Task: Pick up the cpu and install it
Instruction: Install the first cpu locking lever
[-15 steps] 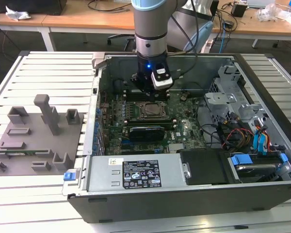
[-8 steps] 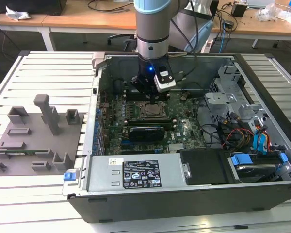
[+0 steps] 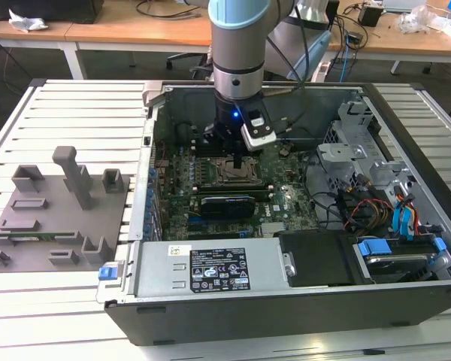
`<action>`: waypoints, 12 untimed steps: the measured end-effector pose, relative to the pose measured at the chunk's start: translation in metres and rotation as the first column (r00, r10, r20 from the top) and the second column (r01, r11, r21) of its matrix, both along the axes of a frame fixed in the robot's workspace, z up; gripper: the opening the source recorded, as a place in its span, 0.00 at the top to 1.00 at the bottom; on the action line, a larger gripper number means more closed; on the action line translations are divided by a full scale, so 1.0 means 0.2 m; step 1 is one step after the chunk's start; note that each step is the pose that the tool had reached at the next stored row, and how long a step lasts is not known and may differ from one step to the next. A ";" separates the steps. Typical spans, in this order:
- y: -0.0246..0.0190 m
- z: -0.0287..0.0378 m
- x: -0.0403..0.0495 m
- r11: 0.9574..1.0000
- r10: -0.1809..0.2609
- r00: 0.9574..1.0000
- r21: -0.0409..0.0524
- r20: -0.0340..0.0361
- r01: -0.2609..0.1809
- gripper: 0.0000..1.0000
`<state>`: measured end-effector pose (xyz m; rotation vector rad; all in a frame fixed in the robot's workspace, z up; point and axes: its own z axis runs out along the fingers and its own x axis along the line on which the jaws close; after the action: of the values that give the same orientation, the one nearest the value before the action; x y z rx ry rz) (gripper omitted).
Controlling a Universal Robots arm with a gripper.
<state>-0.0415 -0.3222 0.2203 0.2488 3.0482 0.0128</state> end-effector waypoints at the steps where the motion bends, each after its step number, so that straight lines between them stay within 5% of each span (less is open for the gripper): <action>1: 0.000 0.000 0.000 0.999 0.042 0.999 0.000 0.000 -0.042 0.89; 5: 0.000 0.029 0.000 0.998 0.067 0.998 0.000 0.000 -0.067 0.89; 8: 0.000 0.101 0.000 0.998 0.067 0.998 0.000 0.000 -0.067 0.89; 12: 0.000 0.110 0.000 0.998 0.067 0.998 0.000 0.000 -0.067 0.89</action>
<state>-0.0415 -0.3222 0.2424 0.1463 3.0552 0.0172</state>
